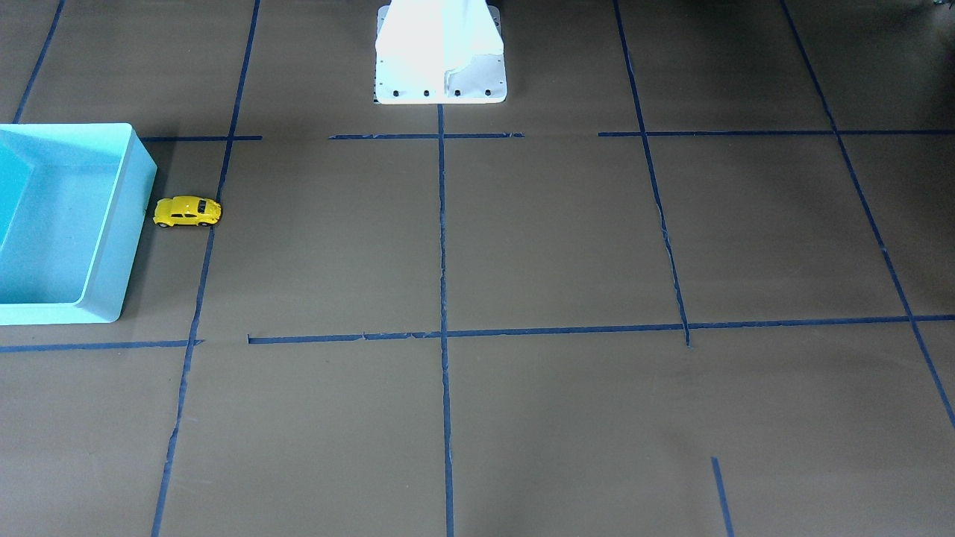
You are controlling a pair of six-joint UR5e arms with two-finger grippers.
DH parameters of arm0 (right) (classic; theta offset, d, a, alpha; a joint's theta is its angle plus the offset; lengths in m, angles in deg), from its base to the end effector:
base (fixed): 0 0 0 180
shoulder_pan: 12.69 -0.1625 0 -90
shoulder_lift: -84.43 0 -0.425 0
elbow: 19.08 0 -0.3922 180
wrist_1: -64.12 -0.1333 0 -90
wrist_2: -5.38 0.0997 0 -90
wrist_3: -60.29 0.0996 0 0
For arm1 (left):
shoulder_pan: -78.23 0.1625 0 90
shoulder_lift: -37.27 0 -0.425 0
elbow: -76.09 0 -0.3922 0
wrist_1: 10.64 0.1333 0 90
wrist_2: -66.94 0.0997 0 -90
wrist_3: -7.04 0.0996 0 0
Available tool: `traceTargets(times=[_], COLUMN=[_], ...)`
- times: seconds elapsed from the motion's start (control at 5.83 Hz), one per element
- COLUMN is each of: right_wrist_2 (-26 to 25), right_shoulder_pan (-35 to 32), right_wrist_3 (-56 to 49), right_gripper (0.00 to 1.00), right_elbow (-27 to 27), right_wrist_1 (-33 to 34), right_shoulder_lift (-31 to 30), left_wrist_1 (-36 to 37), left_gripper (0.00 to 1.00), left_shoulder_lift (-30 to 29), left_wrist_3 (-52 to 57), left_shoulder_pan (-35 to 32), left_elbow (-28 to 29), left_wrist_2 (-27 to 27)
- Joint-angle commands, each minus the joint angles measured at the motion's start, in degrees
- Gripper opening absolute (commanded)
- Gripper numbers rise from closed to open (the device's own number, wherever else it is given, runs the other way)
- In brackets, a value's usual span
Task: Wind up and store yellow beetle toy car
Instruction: 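Move the right gripper down to the car beside the bin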
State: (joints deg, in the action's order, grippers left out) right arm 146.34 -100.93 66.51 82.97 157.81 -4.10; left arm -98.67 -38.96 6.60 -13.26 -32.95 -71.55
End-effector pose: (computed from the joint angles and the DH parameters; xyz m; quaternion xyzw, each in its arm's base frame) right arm 0.0405 -0.5027 0.5405 0.0473 -0.4330 -0.0018 0.9002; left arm -0.0689 -0.3911 0.5994 0.0300 0.4102 -0.0035 0.9115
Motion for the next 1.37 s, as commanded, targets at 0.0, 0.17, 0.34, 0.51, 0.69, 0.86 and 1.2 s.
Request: traceTargets(times=[0.0,0.17,0.34,0.51,0.69,0.86,1.2], right_wrist_2=[-3.8,-3.8,-3.5,-3.4,-3.7,-3.1,-2.4], right_shoulder_pan=[9.5,13.5,17.2,22.4,24.6,25.0,27.7], right_wrist_3=[5.1,5.2,5.0,4.9,4.9,4.7,-8.5], right_gripper=[1.00,1.00,1.00,1.00,1.00,1.00,1.00], right_elbow=[8.8,10.1,11.2,13.2,13.1,13.0,11.2], right_wrist_1=[0.5,0.4,0.2,-0.6,-5.7,-6.8,-10.4], right_shoulder_lift=[0.9,4.4,7.4,8.0,8.4,7.2,5.7], left_wrist_1=[0.0,0.0,0.1,0.1,0.1,0.1,-0.5], left_gripper=[1.00,1.00,1.00,1.00,1.00,1.00,1.00], left_shoulder_lift=[0.1,0.2,0.2,0.2,0.2,0.1,0.2], left_wrist_3=[0.3,0.4,0.4,0.4,0.2,0.1,0.3], left_shoulder_pan=[-0.3,-1.5,-1.8,-1.8,-1.8,-1.8,-1.8], left_elbow=[2.2,2.2,2.7,3.0,3.4,5.3,5.0], left_wrist_2=[0.1,0.0,-0.2,-0.2,-0.2,-0.3,-0.2])
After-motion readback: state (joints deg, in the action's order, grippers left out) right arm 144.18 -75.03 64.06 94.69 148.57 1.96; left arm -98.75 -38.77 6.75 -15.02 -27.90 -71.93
